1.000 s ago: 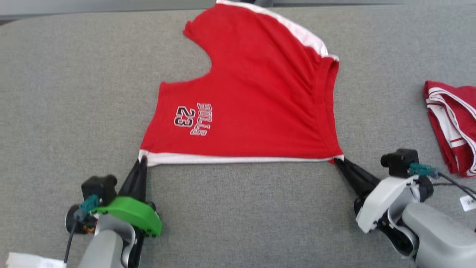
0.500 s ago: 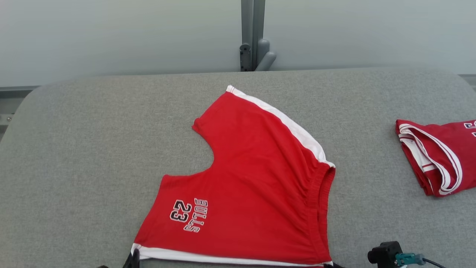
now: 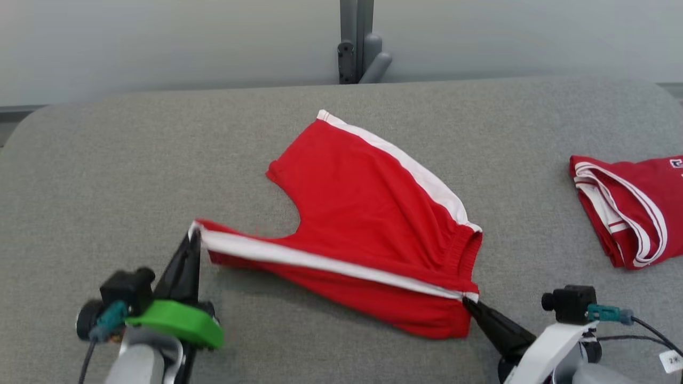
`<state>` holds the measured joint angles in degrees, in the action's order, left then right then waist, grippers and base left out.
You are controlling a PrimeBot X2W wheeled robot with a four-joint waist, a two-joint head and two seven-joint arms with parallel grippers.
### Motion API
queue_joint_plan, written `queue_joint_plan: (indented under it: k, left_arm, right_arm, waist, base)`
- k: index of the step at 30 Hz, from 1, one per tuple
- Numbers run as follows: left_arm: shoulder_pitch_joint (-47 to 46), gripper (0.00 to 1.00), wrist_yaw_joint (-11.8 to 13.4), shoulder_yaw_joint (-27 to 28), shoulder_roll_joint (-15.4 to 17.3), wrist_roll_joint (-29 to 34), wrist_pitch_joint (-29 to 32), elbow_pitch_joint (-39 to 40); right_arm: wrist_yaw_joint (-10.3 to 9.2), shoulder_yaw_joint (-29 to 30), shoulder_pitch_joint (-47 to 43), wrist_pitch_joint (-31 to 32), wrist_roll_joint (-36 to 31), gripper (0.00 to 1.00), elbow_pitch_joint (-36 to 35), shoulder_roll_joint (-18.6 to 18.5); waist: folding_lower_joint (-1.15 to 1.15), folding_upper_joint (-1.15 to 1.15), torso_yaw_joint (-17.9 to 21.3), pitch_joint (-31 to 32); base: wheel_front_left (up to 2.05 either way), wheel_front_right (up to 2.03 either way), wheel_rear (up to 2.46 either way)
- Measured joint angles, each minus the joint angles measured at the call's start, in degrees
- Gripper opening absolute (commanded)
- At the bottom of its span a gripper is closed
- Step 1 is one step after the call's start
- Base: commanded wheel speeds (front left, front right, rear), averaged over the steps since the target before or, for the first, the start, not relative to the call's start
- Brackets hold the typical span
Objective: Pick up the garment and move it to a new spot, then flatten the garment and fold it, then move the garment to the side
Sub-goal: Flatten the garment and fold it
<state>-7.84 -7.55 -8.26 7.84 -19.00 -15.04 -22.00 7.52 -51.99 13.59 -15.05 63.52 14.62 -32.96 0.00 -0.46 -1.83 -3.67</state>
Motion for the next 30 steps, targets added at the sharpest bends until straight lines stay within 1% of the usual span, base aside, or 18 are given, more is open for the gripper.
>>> queue_joint_plan:
  k: [3,6,12,16,19,23,27,30]
  left_arm:
    - [-8.10,0.00,0.00,-2.29,1.49,0.75,-0.01,-1.86]
    - [-16.06,0.00,0.00,-4.71,3.76,1.62,0.00,-4.83]
    - [-28.01,0.00,0.00,-7.69,5.83,2.53,0.00,-12.24]
    - [-33.98,0.00,0.00,-9.76,6.37,3.23,0.00,-16.97]
    - [-38.62,0.00,-0.01,-10.66,7.58,4.57,0.00,-20.33]
    - [-43.23,0.00,-0.01,-11.88,8.68,6.26,0.00,-25.17]
    - [-46.97,0.00,0.09,-12.25,8.84,7.67,-0.01,-28.42]
    - [-49.08,0.00,0.64,-12.61,8.77,8.66,-0.01,-29.63]
  right_arm:
    - [0.00,3.04,1.87,-0.01,0.86,0.00,-0.22,1.71]
    - [0.00,5.04,4.40,-0.01,0.86,0.00,0.21,3.54]
    - [0.00,9.35,7.54,-0.01,0.69,0.00,1.55,8.47]
    - [-0.01,12.25,7.99,0.00,0.00,0.00,1.34,10.89]
    - [-0.01,14.55,8.45,-0.01,-0.31,0.00,1.15,12.99]
    - [-0.01,17.48,9.11,-0.01,-1.31,0.00,0.27,16.58]
    - [0.00,19.91,9.16,0.00,-2.82,0.00,-0.31,19.27]
    - [0.00,22.03,9.31,-0.01,-4.05,0.00,-0.69,21.00]
  waist:
    - [0.00,0.00,0.55,-2.52]
    - [0.00,0.00,1.41,-5.40]
    - [0.00,0.00,4.02,-11.38]
    - [0.00,0.00,6.20,-15.03]
    - [0.00,0.00,8.06,-17.45]
    - [0.00,0.00,10.93,-19.99]
    - [0.00,0.00,13.48,-22.19]
    - [0.00,0.00,15.01,-23.66]
  base:
    - [0.00,0.00,0.00]
    - [0.00,0.00,0.00]
    - [0.00,0.00,0.00]
    - [0.00,0.00,0.00]
    - [0.00,0.00,0.00]
    - [0.00,0.00,0.00]
    - [0.00,0.00,0.00]
    - [0.00,0.00,0.00]
